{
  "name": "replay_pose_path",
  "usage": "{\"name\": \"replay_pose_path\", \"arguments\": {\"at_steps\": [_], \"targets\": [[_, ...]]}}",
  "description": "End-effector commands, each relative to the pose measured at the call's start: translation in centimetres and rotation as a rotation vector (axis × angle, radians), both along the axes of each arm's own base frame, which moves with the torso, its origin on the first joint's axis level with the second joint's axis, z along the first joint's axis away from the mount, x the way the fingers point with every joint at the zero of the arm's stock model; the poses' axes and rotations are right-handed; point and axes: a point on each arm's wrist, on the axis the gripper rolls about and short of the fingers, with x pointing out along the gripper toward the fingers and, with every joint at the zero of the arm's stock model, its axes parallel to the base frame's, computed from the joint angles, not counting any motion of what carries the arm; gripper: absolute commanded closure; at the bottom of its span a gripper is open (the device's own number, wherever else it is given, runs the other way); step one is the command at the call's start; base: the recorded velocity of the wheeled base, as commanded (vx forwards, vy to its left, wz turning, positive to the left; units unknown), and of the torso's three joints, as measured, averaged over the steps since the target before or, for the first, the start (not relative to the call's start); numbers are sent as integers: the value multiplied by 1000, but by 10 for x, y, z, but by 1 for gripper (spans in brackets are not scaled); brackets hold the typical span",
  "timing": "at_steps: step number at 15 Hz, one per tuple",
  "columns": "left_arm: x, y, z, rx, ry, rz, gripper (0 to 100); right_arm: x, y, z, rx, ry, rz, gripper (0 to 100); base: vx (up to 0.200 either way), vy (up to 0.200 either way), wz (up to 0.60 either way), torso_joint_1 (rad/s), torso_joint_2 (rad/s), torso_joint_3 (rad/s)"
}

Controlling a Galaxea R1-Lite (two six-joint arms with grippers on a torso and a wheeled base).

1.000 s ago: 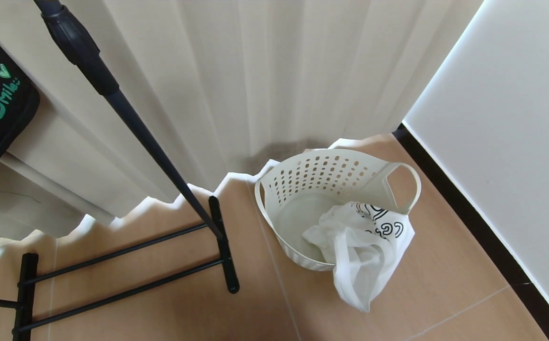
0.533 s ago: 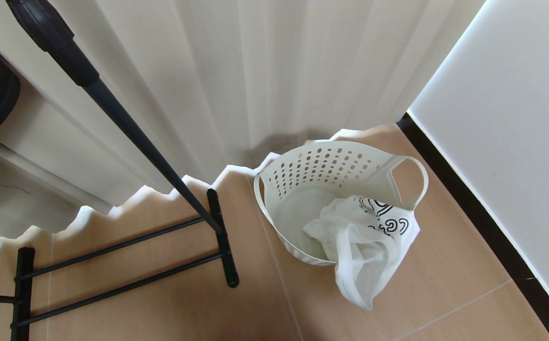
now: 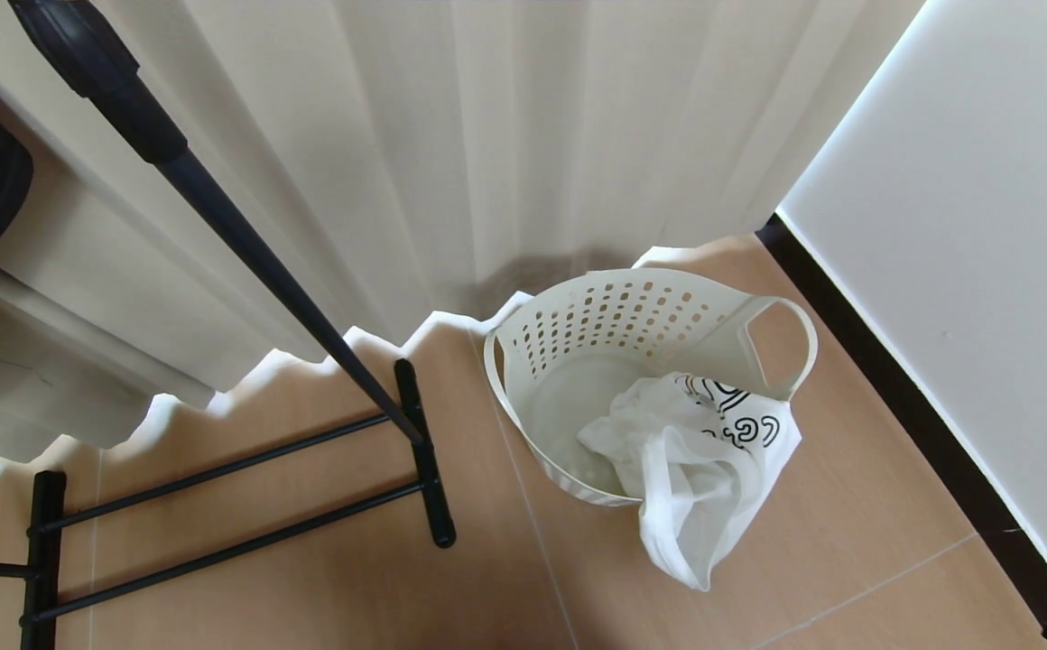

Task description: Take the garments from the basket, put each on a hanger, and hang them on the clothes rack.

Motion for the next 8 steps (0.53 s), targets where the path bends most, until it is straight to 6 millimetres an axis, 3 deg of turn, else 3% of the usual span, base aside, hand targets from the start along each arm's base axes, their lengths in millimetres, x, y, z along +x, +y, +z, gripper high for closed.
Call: {"name": "replay_pose_path", "arguments": {"at_steps": [1,2,3,8], "targets": [[0,0,0,0,-1,-1,0,81,34,11,-98,154,162,0,0,0,0,0,0,0],[0,0,0,0,-2,-1,0,99,41,14,-151,142,185,0,0,0,0,0,0,0],[0,0,0,0,-2,-1,0,133,51,17,-295,104,213,0,0,0,0,0,0,0],[0,0,0,0,-2,-1,0,223,88,8,-631,47,262,0,0,0,0,0,0,0]]}}
